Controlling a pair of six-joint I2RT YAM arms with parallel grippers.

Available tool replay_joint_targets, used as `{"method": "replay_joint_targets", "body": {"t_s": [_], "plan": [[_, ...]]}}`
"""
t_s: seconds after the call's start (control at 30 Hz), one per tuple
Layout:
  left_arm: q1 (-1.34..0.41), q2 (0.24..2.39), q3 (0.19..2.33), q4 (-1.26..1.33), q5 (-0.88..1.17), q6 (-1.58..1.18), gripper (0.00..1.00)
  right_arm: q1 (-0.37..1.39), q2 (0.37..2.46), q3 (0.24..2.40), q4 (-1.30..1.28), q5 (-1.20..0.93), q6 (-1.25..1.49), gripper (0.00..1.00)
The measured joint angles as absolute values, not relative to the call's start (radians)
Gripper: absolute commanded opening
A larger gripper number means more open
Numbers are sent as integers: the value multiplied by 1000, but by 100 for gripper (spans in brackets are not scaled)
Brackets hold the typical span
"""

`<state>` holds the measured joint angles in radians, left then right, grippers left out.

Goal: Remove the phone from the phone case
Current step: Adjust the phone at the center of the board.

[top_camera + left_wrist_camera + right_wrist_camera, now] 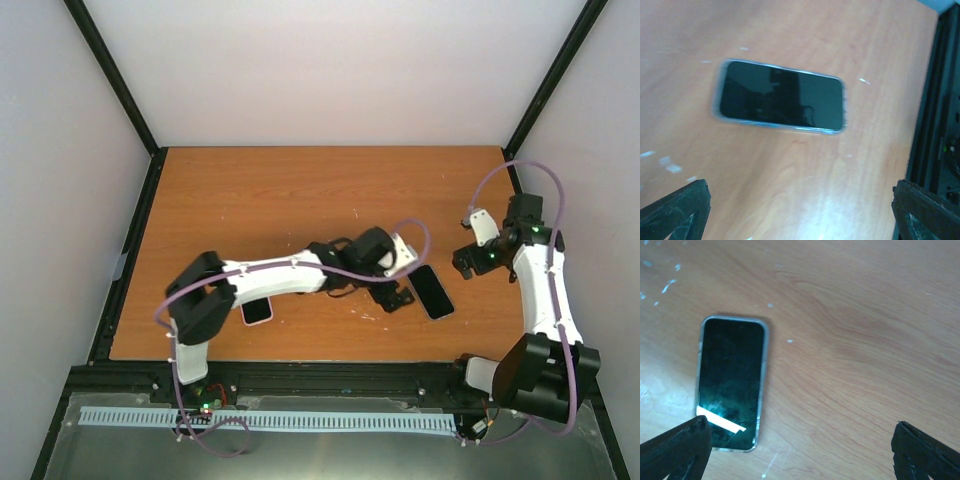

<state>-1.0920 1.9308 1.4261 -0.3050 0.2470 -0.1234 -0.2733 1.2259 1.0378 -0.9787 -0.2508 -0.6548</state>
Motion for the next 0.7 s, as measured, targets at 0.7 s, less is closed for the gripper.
{"method": "replay_joint_targets", "body": {"t_s": [0.7], "plan": [[-927,1779,1168,-179,134,-456,99,125,1414,804,-900,-29,-536,100]]}}
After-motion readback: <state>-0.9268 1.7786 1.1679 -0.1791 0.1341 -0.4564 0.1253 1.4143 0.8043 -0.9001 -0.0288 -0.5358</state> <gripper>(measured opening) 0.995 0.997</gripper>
